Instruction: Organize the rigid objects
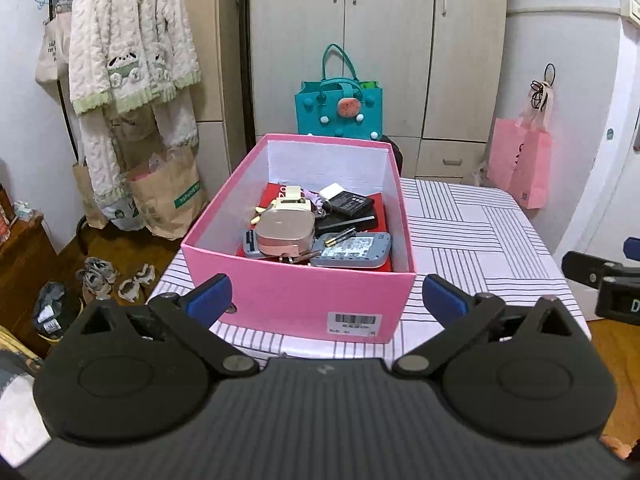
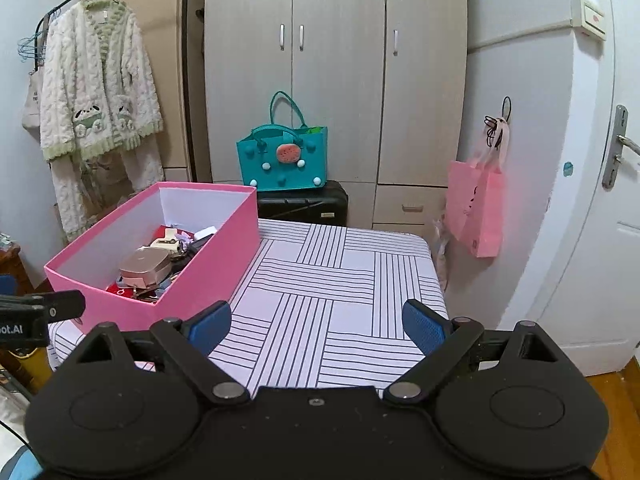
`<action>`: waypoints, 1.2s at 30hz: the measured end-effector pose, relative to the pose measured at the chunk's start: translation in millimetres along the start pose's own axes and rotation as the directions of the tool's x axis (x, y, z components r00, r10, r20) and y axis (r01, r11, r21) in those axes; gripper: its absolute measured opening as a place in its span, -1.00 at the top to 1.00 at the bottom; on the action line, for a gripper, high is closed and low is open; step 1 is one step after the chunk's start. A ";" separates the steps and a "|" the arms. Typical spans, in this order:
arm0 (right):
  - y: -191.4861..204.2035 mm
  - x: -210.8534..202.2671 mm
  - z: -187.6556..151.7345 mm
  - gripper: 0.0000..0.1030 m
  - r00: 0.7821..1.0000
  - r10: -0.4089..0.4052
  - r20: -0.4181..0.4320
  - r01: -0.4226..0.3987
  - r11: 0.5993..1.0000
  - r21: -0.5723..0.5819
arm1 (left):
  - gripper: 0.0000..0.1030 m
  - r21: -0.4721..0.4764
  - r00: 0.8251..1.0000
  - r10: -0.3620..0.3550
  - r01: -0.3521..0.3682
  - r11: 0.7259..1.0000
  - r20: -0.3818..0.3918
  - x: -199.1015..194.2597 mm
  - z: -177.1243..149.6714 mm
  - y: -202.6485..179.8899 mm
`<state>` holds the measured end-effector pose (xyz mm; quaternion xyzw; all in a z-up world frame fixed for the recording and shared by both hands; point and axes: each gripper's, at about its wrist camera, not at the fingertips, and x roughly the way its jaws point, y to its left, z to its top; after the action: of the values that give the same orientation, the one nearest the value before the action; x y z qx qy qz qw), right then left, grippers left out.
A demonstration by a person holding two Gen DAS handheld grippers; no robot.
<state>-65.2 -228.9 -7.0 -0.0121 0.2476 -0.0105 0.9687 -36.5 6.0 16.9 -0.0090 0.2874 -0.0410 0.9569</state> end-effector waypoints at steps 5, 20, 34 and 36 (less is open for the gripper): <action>1.8 -2.5 -4.2 -0.84 1.000 0.007 0.021 -0.006 1.000 -0.022 | -1.00 0.004 1.000 -0.007 0.007 1.000 0.004 -0.8 -5.4 -2.8; -3.0 3.4 -9.3 -0.84 1.000 -0.008 0.012 0.008 1.000 0.001 | -1.00 0.052 1.000 0.018 -0.019 0.998 0.011 5.4 -10.0 -9.5; -4.4 1.0 -6.4 -0.84 0.999 -0.029 0.015 0.029 0.999 0.022 | -1.00 0.052 1.000 0.007 -0.006 0.999 -0.018 9.2 -6.3 -6.6; -3.6 2.2 -7.1 -0.84 1.000 -0.025 0.013 0.025 0.999 0.024 | -1.00 0.050 1.000 0.011 -0.010 0.999 -0.017 10.3 -6.3 -6.2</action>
<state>-66.8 -232.6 -14.2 -0.0039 0.2409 -0.0255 0.9702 -31.9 -1.0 6.3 0.0169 0.2944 -0.0433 0.9545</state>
